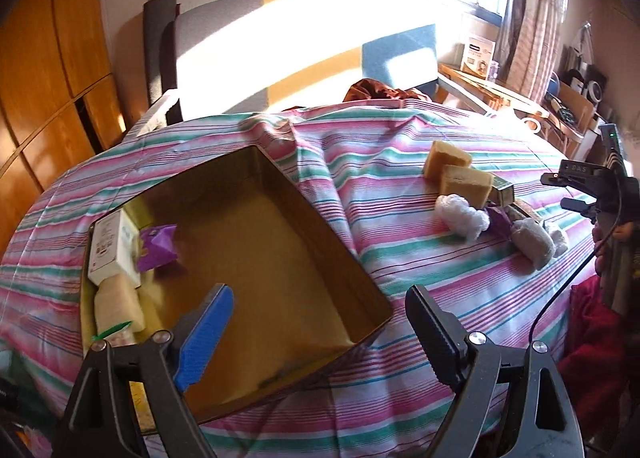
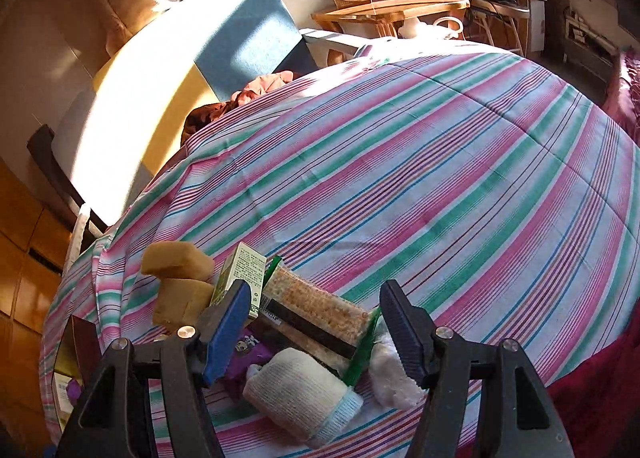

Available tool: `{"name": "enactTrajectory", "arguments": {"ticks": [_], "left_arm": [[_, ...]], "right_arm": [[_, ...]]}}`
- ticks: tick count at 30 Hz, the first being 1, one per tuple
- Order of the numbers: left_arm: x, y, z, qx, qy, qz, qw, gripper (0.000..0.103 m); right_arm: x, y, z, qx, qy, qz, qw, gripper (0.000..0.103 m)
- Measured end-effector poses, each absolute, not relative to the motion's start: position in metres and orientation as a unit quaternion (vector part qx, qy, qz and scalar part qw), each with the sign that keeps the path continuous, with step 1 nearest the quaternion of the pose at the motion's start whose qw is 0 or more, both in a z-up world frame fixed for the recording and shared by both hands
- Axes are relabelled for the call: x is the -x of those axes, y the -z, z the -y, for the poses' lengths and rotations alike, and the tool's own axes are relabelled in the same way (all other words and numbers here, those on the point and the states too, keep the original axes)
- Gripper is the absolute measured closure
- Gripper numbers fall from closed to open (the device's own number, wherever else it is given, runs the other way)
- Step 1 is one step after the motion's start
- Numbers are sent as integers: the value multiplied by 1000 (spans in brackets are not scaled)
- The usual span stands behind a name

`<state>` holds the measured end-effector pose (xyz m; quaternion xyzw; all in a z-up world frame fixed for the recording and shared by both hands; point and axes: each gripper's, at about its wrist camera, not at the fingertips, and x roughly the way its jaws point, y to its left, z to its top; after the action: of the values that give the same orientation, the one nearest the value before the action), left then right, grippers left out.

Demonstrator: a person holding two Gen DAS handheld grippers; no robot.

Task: Organize objects
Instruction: 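Move both tools back toward the snack pile, then grasp the plastic-wrapped bundle with the left tool and lift it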

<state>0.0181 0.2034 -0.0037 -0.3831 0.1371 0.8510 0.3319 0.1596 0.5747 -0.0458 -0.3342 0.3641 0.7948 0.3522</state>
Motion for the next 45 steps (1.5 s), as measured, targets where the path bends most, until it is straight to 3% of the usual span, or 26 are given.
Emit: {"name": "enactTrajectory", "arguments": {"ticks": [27,37,38,41,45], "left_arm": [[-17,44,-366,422,-780,-186,424,11],[26,75,-409,513,-755,-62,404,15],[27,81,-415,516,-755,-70,397,17],[28,98,-425,524,-748,-85,398,58],[16,98,-414,502,-751,-93,418,63]], "right_arm": [[-161,54,-580,332,-788,-413,313,34],[-158,54,-579,333,-794,-411,301,34],[-158,54,-579,332,-794,-410,301,34],[-158,54,-581,330,-795,-410,302,34],[-158,54,-582,331,-794,-408,304,34]]}}
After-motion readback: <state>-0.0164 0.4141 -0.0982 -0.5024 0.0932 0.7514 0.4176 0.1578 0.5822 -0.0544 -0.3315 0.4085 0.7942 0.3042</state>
